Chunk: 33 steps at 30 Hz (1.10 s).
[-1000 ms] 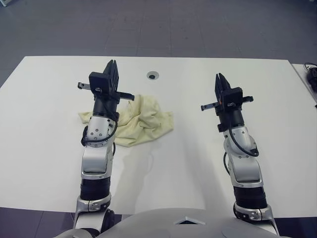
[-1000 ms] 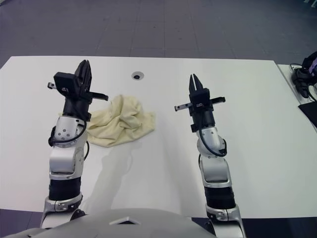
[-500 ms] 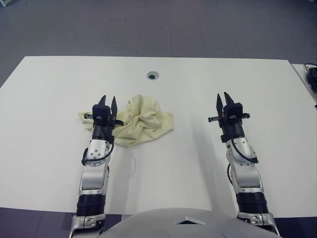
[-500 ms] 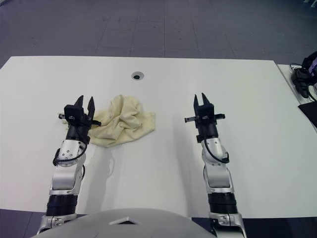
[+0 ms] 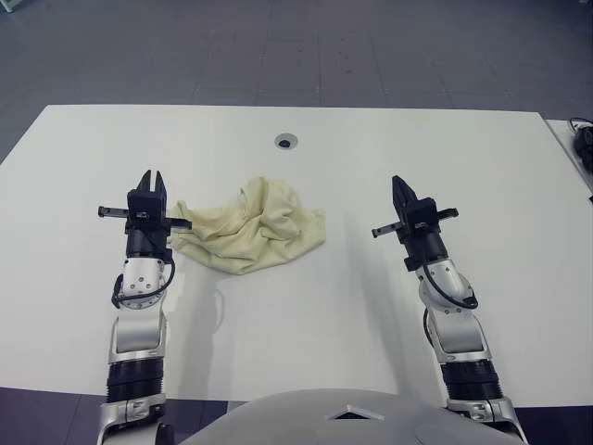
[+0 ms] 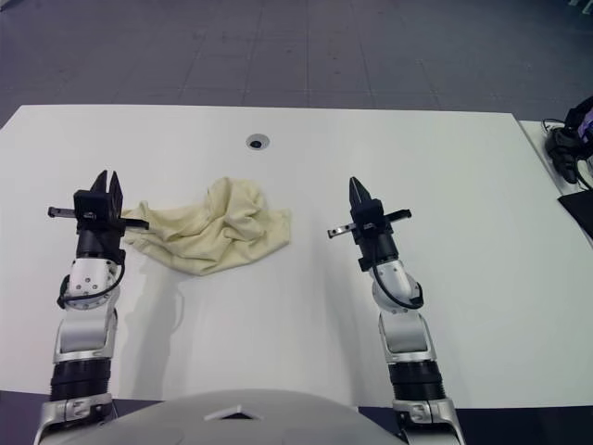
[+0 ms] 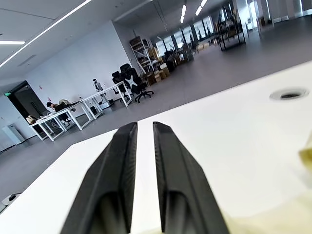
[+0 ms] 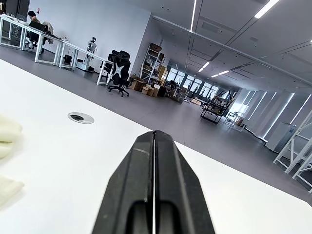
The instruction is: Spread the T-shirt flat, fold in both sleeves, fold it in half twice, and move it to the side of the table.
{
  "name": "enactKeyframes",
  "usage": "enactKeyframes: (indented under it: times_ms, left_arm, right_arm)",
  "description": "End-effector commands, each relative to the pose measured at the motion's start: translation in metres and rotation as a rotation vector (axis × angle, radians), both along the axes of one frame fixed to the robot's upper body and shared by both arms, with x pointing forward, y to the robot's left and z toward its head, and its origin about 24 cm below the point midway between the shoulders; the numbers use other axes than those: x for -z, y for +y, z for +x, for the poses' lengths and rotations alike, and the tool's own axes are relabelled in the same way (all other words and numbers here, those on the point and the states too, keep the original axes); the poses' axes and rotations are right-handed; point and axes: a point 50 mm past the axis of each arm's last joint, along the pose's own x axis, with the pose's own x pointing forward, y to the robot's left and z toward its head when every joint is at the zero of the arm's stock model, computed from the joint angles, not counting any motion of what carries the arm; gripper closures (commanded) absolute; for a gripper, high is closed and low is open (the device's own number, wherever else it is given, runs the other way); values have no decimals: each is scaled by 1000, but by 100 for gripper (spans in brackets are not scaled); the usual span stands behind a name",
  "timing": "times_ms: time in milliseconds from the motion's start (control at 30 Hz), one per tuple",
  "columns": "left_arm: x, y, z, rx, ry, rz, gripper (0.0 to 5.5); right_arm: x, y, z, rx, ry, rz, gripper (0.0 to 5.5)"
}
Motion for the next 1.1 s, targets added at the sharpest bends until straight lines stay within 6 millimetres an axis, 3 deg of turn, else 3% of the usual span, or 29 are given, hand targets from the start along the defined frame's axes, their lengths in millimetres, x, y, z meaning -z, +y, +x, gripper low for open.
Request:
enactKeyframes:
  times_ms: [33,267,433,533,733,933,1100]
  left_arm:
    - [30,-1,16,121,240,97,413]
    - [66,-36,25,556,517,238,301]
    - [65,-85,21,974,475,374,232]
    - [57,-107,26,1101,403,421,188]
    - [42,-123,35,1183,278,481,98]
    - [18,-131,41,1227,44,563,11]
    - [13,-138,50,1216,1,592,10]
  right_arm:
    - [-17,-1,3,-11,24,-28,486]
    - [-45,-4,5,-259,198,-50,374]
    - [-62,-12,2,-411,339,-108,298]
    - [-70,-15,3,-477,402,-157,248]
    - [-68,-19,20,-533,501,-262,149]
    - [-51,-15,60,-699,627,-275,57]
    - [-49,-10,85,-807,724,-336,133]
